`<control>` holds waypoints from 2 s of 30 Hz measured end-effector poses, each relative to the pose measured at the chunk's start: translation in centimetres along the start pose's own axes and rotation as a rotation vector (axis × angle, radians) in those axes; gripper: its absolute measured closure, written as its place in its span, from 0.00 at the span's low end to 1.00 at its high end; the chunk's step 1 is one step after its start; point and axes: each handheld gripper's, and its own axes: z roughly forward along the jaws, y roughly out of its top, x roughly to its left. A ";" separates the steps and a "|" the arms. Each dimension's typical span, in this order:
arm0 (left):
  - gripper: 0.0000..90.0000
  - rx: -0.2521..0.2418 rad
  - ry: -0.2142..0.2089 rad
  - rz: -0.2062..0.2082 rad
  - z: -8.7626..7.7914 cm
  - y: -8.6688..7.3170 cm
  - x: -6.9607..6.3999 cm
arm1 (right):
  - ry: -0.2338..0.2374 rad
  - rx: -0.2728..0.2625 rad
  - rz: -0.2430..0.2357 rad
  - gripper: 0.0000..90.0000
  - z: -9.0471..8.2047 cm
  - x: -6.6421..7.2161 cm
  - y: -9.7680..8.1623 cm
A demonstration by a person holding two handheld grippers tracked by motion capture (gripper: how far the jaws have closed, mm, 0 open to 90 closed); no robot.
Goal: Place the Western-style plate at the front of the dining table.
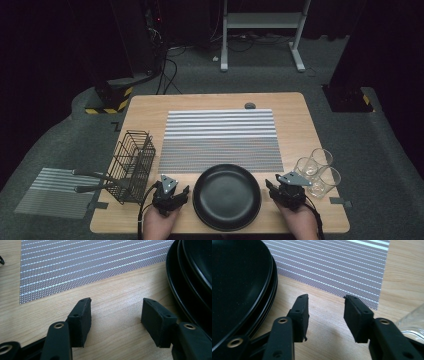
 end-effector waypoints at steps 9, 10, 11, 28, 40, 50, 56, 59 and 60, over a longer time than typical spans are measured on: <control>0.46 -0.001 -0.001 -0.001 0.0 0.0 0.0 | -0.026 -0.010 0.002 0.59 -0.4 0.1 1.6; 0.46 -0.001 -0.004 -0.001 0.0 0.0 0.0 | -0.027 -0.012 -0.003 0.58 -0.3 0.2 2.0; 0.45 -0.001 -0.004 -0.001 0.0 0.0 0.0 | -0.027 -0.012 -0.003 0.58 -0.3 0.2 2.0; 0.45 0.001 -0.016 0.033 0.0 0.1 0.0 | 0.000 -0.051 -0.013 0.59 -0.7 0.5 4.0; 0.45 -0.005 -0.026 0.033 0.1 0.1 0.0 | 0.083 -0.041 0.000 0.66 -1.3 0.3 3.5; 0.54 0.019 -0.066 0.007 -0.6 1.6 0.5 | 0.064 -0.053 -0.002 0.65 -1.6 0.3 3.3; 0.55 -0.006 -0.105 0.029 -0.7 3.9 0.5 | 0.064 -0.047 0.009 0.65 -1.5 0.1 3.2; 0.55 -0.015 -0.109 0.033 -0.2 4.8 0.2 | 0.061 -0.040 -0.002 0.65 -1.3 0.2 3.1; 0.55 -0.023 -0.116 0.033 -0.1 5.0 0.1 | 0.061 -0.037 0.000 0.65 -1.2 0.2 3.1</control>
